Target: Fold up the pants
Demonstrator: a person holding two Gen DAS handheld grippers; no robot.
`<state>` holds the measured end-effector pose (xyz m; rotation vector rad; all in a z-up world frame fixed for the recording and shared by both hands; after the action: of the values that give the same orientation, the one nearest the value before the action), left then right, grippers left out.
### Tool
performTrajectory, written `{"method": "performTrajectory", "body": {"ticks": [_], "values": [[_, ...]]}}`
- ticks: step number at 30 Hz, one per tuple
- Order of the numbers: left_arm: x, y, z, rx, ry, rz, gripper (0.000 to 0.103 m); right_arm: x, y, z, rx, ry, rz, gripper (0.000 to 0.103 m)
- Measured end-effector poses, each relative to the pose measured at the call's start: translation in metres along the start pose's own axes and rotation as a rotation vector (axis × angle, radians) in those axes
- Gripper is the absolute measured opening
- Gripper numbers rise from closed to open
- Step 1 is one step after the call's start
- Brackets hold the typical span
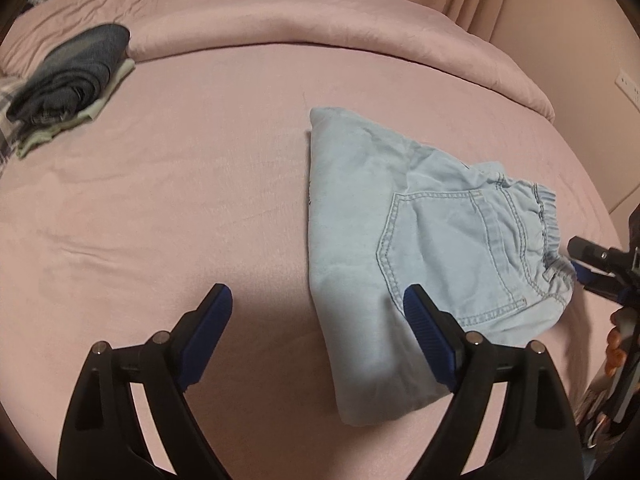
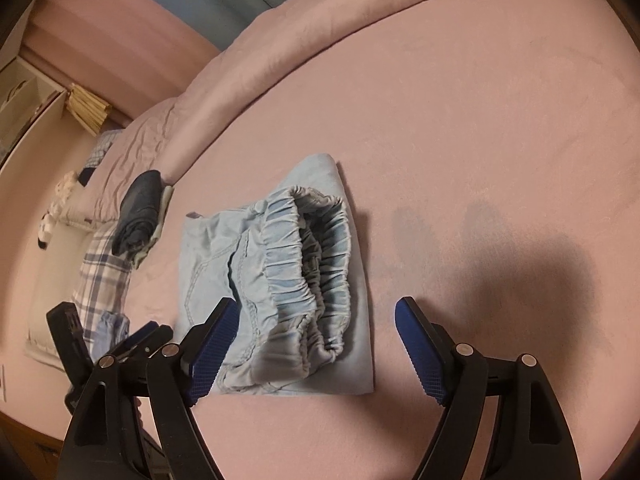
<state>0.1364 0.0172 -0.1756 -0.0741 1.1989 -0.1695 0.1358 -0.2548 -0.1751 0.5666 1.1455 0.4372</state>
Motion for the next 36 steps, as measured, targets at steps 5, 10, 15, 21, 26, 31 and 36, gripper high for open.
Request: {"method": "performTrajectory", "body": {"ticks": [5, 10, 15, 21, 26, 31, 36], "values": [[0.006, 0.003, 0.005, -0.044, 0.021, -0.078, 0.088, 0.005, 0.000, 0.002, 0.000, 0.019, -0.001, 0.081], [0.012, -0.002, 0.007, -0.033, 0.031, -0.085, 0.088, 0.015, 0.001, 0.006, -0.008, 0.045, -0.004, 0.081], [0.018, -0.006, 0.010, -0.010, 0.041, -0.094, 0.088, 0.025, 0.006, 0.011, -0.026, 0.068, -0.013, 0.081], [0.026, -0.009, 0.012, 0.008, 0.057, -0.109, 0.088, 0.034, 0.012, 0.017, -0.048, 0.089, -0.012, 0.081], [0.032, -0.013, 0.013, 0.028, 0.069, -0.117, 0.087, 0.038, 0.012, 0.021, -0.055, 0.100, -0.007, 0.083], [0.035, -0.019, 0.014, 0.050, 0.074, -0.133, 0.086, 0.043, 0.014, 0.024, -0.076, 0.109, -0.016, 0.087], [0.037, -0.031, 0.016, 0.079, 0.074, -0.148, 0.084, 0.048, 0.020, 0.026, -0.114, 0.112, -0.039, 0.088]]}}
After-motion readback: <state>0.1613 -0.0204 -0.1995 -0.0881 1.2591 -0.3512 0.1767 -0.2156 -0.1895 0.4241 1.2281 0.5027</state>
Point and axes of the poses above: each gripper's, at about its wrist camera, not at the fingertips, and x roughly the way its jaws point, y to its left, z to its top, the point moved 6 cm from there along x, roughly the way its jaws point, and after that the axes turned 12 degrees about y, right-handed, at the moved point
